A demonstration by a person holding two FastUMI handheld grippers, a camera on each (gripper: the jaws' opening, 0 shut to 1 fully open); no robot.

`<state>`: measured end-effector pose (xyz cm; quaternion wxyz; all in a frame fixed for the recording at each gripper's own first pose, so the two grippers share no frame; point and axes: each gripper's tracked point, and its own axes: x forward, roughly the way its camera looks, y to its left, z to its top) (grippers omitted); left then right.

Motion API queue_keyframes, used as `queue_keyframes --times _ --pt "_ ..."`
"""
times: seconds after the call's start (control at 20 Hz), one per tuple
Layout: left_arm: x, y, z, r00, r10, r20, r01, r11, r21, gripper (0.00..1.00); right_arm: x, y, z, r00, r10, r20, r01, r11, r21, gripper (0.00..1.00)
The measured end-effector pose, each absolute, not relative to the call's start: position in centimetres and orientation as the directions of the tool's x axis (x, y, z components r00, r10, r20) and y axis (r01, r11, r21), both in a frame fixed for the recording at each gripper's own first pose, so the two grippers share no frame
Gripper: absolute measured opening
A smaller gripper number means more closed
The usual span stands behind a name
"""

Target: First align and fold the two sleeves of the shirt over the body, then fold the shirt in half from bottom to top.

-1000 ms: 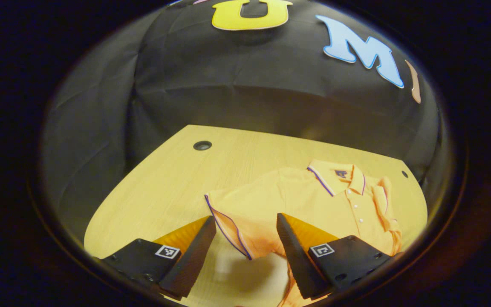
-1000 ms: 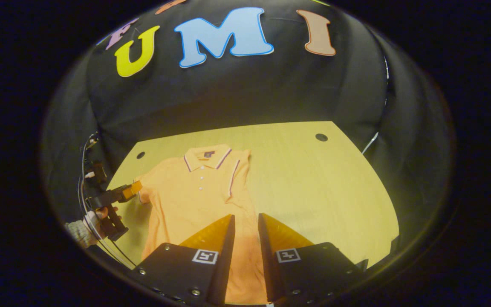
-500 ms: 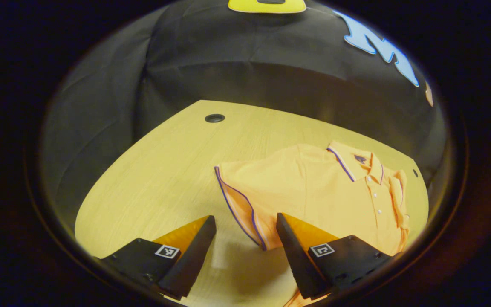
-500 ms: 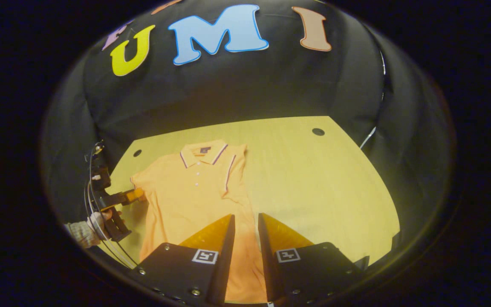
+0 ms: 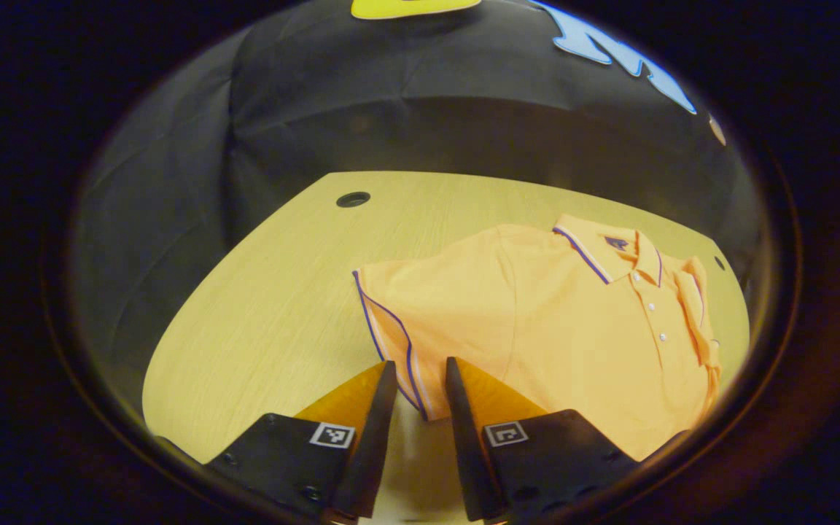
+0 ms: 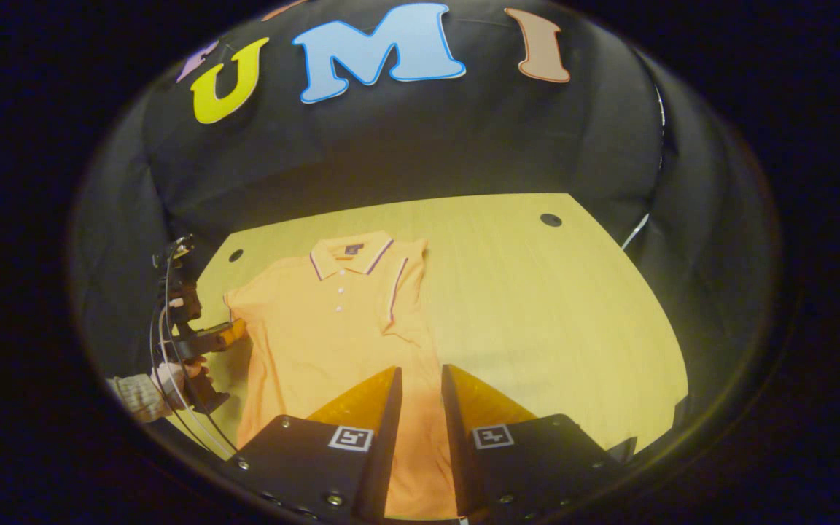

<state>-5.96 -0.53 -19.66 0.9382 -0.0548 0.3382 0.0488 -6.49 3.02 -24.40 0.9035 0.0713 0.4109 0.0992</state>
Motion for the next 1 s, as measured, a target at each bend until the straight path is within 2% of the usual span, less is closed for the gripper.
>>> queue_keyframes --times 0.15,0.2,0.25,0.35,0.55,0.8,1.0 --pt "-5.8 -0.6 -19.8 0.764 0.053 -0.643 -0.122 0.99 -0.063 0.14 -6.5 2.9 -24.6 0.644 0.239 -0.727 -0.115 0.969 0.217 0.35" --pt "-5.9 -0.4 -19.8 0.761 0.056 -0.646 -0.11 0.993 -0.043 0.14 -6.6 2.8 -24.6 0.644 0.238 -0.727 -0.113 0.97 0.217 0.35" --pt "-5.9 -0.3 -19.9 0.75 0.065 -0.658 -0.095 0.995 -0.01 0.07 -6.7 2.7 -24.7 0.645 0.236 -0.727 -0.111 0.97 0.217 0.35" --pt "-6.3 0.7 -20.0 0.729 0.102 -0.677 -0.053 0.994 0.093 0.06 -6.7 2.2 -24.8 0.648 0.229 -0.726 -0.102 0.971 0.215 0.35" --pt "-4.3 0.7 -17.7 0.793 0.102 -0.601 0.015 0.982 0.186 0.07 -6.8 1.5 -25.0 0.656 0.218 -0.723 -0.074 0.971 0.226 0.35" --pt "-2.5 -1.5 -14.4 0.854 0.015 -0.521 0.15 0.95 0.273 0.07 -7.3 1.2 -25.5 0.656 0.213 -0.724 -0.053 0.97 0.238 0.35" --pt "-2.3 -5.5 -12.8 0.86 -0.083 -0.504 0.265 0.916 0.301 0.07 -7.7 0.8 -25.5 0.662 0.205 -0.721 -0.038 0.97 0.241 0.35"
